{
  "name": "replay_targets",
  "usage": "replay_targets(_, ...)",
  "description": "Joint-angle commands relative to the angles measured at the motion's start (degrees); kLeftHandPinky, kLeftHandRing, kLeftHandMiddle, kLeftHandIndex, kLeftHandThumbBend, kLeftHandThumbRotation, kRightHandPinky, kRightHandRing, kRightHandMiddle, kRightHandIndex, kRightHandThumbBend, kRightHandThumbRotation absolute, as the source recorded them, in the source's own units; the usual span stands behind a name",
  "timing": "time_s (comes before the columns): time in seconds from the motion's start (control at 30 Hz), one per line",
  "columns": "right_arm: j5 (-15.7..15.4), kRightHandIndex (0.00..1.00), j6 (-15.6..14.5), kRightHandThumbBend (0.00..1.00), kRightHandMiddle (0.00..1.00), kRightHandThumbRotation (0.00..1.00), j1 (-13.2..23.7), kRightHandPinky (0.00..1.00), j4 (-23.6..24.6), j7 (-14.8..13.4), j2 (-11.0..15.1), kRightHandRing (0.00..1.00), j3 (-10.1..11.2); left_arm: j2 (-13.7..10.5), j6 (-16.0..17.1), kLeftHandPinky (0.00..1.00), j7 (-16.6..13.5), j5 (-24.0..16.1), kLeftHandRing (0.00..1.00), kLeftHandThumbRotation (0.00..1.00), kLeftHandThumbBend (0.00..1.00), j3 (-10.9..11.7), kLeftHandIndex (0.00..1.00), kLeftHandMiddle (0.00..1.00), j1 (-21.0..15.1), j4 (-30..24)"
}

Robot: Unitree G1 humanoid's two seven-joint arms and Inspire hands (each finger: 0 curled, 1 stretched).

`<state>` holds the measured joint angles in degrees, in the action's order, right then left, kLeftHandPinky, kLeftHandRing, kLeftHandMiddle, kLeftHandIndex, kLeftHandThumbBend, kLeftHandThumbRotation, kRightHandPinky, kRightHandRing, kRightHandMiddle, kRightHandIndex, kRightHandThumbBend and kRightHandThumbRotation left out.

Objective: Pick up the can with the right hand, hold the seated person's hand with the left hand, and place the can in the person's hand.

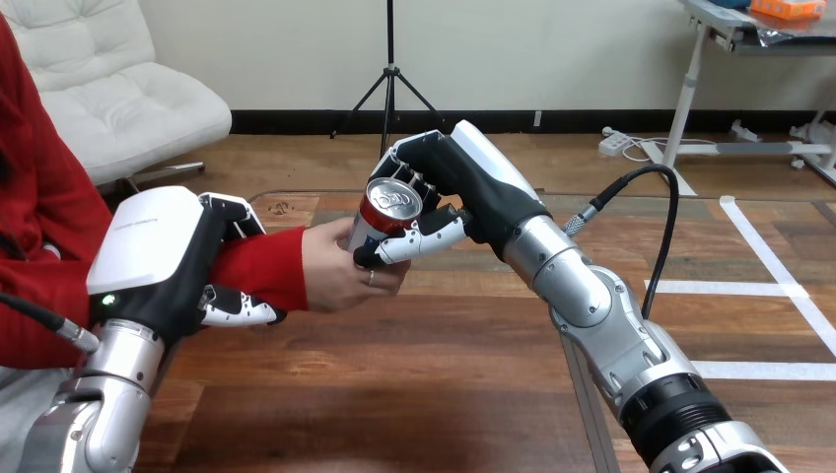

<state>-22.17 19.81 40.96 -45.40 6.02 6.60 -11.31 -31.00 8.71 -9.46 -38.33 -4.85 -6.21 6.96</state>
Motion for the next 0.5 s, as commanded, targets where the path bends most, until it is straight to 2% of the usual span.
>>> replay_targets(0.0, 0.8, 0.41, 2.1, 0.8, 0.41, 0.0, 2.9, 0.32, 2.5, 0.0, -0.4, 0.36, -0.8, -0.1, 0.0, 0.32, -2.4, 2.6, 0.37, 0.0, 0.83, 5.2, 0.41, 0.41, -8.8, -7.2)
replay_targets(0.47, 0.7, 0.42, 1.8, 0.8, 0.4, 0.0, 2.8, 0.32, 1.9, 0.0, -0.3, 0.36, -0.8, -0.2, -0.9, 0.33, -1.4, 2.3, 0.37, 0.0, 0.83, 5.3, 0.41, 0.41, -7.3, -9.2)
